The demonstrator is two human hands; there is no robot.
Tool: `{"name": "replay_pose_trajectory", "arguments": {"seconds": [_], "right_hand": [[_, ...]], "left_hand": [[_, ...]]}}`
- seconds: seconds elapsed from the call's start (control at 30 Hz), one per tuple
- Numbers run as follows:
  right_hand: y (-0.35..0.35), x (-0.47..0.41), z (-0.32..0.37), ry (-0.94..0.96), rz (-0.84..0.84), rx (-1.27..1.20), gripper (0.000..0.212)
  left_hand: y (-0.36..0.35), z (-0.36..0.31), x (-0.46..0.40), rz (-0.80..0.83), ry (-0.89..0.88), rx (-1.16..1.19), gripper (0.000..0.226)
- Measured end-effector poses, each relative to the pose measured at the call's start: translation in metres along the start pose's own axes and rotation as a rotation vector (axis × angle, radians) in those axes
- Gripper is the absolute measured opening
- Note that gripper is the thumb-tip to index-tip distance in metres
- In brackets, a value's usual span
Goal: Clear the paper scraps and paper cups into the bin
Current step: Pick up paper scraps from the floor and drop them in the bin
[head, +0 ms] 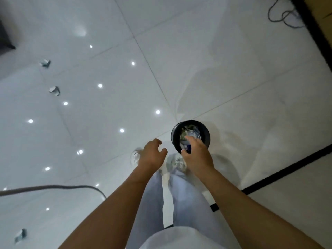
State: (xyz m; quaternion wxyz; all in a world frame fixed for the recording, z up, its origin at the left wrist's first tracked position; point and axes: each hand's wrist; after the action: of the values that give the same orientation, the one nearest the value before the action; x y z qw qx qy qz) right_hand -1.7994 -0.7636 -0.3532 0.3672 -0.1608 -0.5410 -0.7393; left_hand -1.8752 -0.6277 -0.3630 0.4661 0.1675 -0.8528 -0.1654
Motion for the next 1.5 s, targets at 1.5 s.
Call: {"name": "replay_pose_trajectory", "arguments": {"seconds": [1.5], "right_hand": [[-0.547, 0.303, 0.557, 1.121, 0.654, 1.195, 0.047]], "left_hand": [[0.292, 0.663, 0.311, -0.705, 0.812, 1.043, 0.036]]}}
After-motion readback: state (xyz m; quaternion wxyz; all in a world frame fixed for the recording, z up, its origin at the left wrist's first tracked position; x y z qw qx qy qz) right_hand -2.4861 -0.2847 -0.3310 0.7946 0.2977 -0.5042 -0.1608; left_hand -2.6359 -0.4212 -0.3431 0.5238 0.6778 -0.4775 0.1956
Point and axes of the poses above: each hand's wrist, its own x-axis away from the middle knuckle, its own y-axis out of the back of the hand, z = x × y, and after that the axes turned 11 degrees about x, right-handed
